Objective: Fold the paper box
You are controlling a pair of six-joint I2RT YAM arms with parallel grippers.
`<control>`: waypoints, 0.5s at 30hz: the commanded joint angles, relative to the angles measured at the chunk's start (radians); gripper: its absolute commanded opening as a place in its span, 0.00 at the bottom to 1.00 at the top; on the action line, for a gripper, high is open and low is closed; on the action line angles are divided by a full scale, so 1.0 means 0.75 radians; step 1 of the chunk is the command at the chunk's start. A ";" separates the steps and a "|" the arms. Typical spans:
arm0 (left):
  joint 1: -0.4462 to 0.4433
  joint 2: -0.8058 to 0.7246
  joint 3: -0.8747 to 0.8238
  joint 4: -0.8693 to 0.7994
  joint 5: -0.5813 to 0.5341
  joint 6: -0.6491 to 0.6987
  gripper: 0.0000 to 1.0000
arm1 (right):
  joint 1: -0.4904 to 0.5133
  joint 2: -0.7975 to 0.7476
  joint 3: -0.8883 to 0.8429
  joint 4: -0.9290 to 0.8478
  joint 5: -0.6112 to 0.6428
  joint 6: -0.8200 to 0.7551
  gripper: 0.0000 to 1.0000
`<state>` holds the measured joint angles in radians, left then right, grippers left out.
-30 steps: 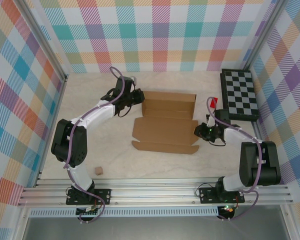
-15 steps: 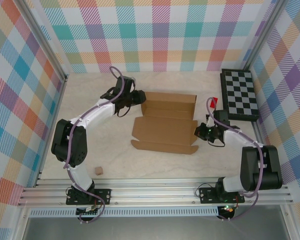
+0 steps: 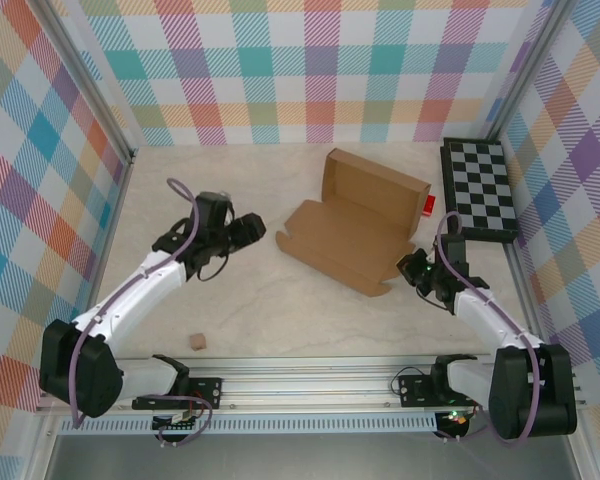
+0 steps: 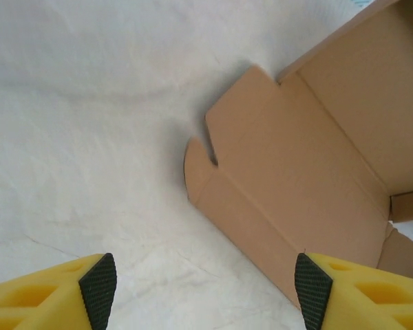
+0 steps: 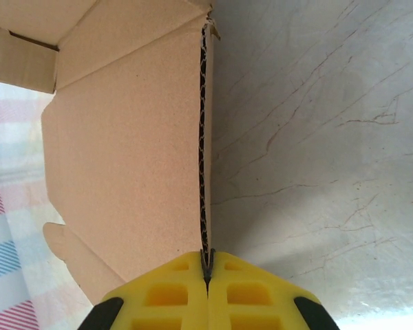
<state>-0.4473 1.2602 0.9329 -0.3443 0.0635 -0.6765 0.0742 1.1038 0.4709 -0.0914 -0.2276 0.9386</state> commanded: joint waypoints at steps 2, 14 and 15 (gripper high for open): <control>-0.191 0.067 -0.133 0.361 0.034 -0.361 0.72 | 0.010 -0.044 0.028 0.038 0.042 0.133 0.00; -0.435 0.496 -0.047 0.704 -0.215 -0.705 0.73 | 0.046 -0.069 -0.001 0.064 0.035 0.229 0.00; -0.440 0.521 -0.047 0.721 -0.229 -0.705 0.72 | 0.047 -0.075 -0.002 0.062 0.033 0.231 0.00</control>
<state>-0.7704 1.6104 0.8810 0.1162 -0.0528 -1.1351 0.1017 1.0771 0.4709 -0.0841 -0.2050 1.0843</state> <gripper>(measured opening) 0.730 0.041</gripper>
